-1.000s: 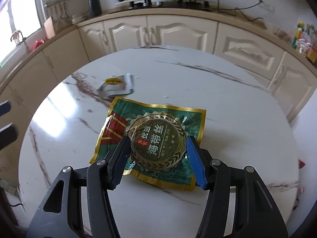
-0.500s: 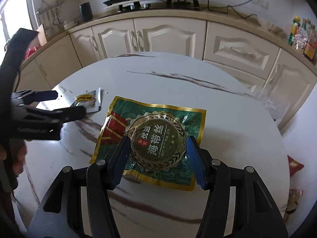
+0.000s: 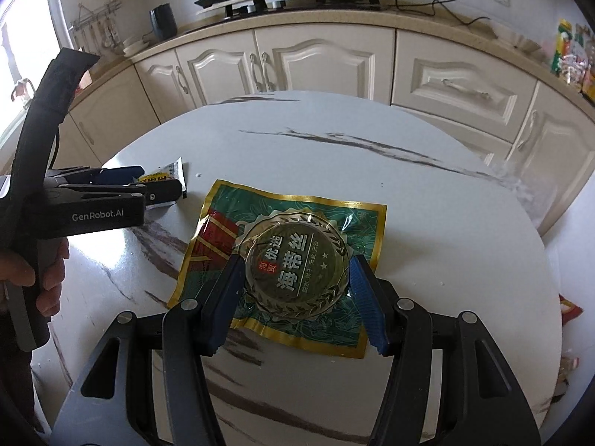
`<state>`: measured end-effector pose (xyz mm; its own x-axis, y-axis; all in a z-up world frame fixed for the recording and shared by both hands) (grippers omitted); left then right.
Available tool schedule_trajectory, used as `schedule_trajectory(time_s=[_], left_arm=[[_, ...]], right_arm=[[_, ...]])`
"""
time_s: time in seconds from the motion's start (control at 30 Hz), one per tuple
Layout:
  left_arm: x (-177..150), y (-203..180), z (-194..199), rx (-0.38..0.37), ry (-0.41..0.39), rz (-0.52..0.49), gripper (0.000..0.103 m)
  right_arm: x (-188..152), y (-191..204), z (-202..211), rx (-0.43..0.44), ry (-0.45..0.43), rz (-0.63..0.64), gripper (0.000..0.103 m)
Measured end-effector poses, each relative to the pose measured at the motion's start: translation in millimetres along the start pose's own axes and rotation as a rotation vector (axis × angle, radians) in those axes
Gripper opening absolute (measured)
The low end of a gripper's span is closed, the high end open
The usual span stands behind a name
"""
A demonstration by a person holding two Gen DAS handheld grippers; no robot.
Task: Collect trash
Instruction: 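Grasp the green-and-gold packet with the right tool while the left tool grasps the white sachet, then carry the green packet and white sachet with both tools to the blue bin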
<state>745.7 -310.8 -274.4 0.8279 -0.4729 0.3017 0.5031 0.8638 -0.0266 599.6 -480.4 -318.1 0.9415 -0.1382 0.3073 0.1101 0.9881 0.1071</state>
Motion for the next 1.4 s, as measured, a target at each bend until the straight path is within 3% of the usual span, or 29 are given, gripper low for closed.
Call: schedule_trajectory(time_s=[0.07,0.1,0.13,0.47,0.77,0.97,1.1,1.2,1.4], left_arm=[[-3.6,1.5,4.6,-0.012,-0.009,-0.012,0.042],[-5.0,0.2,4.6,-0.024,-0.012,-0.016,0.026],[-6.4,1.9,8.3,-0.033,-0.008,-0.017,0.025],[-41.8,-5.0,29.9,-0.079,-0.016,-0.082,0.019],[-113.1,22.5,120.3,-0.093,-0.153,-0.06,0.019],[-186.2,75.1,178.2,-0.072,-0.239,0.006,0.019],[-253.9,135.3,202.5,-0.054,-0.261,0.111,0.02],[-311.6,186.6,210.0,-0.005,-0.253,0.209,0.02],[-409.3,274.7,202.3,0.018,-0.201,0.416,0.02]], right_arm=[[-0.7,0.2,1.0,0.004,-0.002,0.0,0.056],[-0.8,0.8,1.3,0.005,0.0,0.001,0.056],[-1.5,1.7,1.7,0.004,0.001,0.001,0.056],[-10.4,14.8,12.0,0.01,-0.004,0.009,0.056],[-17.1,65.4,45.9,0.002,-0.05,0.06,0.056],[-21.9,147.9,67.5,0.01,-0.089,0.168,0.056],[-27.4,230.7,67.0,0.036,-0.098,0.279,0.056],[-33.5,300.0,54.8,0.063,-0.089,0.372,0.056],[-59.3,439.0,0.9,0.099,-0.033,0.56,0.056]])
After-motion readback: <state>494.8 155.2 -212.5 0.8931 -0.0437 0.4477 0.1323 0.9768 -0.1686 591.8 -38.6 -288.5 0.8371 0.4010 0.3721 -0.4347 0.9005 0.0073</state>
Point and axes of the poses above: each gripper's, at about its wrist camera, not at the fingertips, and z roughly against the way its jaws point, y to its left, x to its top, the point moved 3 cm from there along -z, roughly the way its jaws point, and after that the axes turned 15 degrees about y, right-handed, at the moved point
